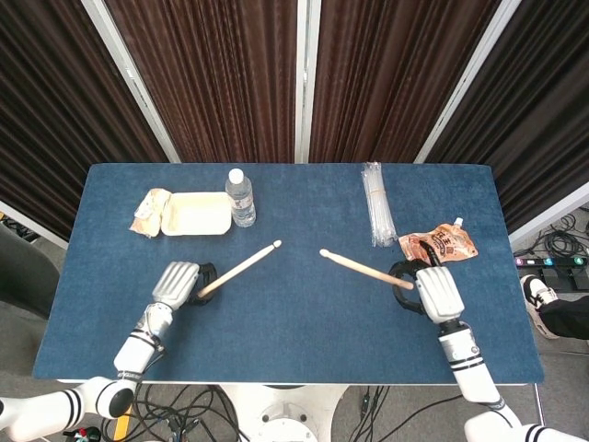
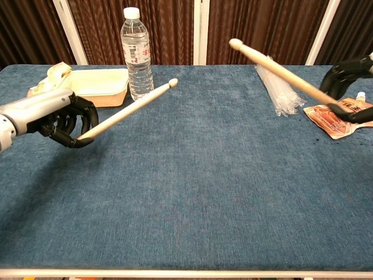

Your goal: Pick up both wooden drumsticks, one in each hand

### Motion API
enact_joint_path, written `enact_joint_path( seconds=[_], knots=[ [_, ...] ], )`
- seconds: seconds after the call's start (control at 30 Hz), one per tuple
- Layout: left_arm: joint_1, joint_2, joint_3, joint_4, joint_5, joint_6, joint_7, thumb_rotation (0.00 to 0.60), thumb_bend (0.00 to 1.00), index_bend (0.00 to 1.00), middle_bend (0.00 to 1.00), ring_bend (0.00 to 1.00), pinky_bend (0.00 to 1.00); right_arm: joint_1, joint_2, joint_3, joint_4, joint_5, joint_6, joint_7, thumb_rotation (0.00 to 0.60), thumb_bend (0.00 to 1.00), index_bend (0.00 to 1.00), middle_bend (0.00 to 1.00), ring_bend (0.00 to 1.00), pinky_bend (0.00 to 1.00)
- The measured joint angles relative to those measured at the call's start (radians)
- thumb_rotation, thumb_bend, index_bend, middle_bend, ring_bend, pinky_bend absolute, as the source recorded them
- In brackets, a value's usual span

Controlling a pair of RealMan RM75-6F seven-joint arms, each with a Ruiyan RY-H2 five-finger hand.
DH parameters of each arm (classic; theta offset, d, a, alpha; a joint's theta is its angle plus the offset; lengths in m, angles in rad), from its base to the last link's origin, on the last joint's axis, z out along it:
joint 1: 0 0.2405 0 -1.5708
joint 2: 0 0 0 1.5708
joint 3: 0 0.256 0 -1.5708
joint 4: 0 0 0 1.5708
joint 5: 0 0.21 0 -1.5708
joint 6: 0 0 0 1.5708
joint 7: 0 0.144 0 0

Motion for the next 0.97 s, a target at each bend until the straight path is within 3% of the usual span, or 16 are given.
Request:
enact_joint_path(
  seconds=[0.13,0.33,0.63,0.97],
  knots=[
    [-0.016,0.025,0.008,0.006,0.142,0.016,-0.167,0.600,0.52,0.65,0.71,0.67,0.69,0.012,-0.062,-0.008,-0.006,-0.021,-0.010,0.023,0.600,1.00,0.62,0.59,0.42,0.10],
    [-0.085,0.046,0.008,0.004,0.271,0.030,-0.316,0.600,0.52,0.65,0.71,0.67,0.69,0.041,-0.166,-0.005,-0.010,-0.040,-0.025,0.024,0.600,1.00,0.63,0.59,0.42,0.10],
    [-0.136,0.054,0.001,-0.009,0.305,0.031,-0.396,0.600,0.52,0.65,0.71,0.67,0.69,0.084,-0.268,0.026,0.015,-0.063,-0.026,0.002,0.600,1.00,0.63,0.59,0.42,0.10],
    [-0.156,0.069,0.010,-0.029,0.326,0.048,-0.485,0.600,0.52,0.65,0.71,0.67,0.68,0.111,-0.319,0.045,0.072,-0.080,-0.010,0.019,0.600,1.00,0.63,0.59,0.42,0.10]
  ],
)
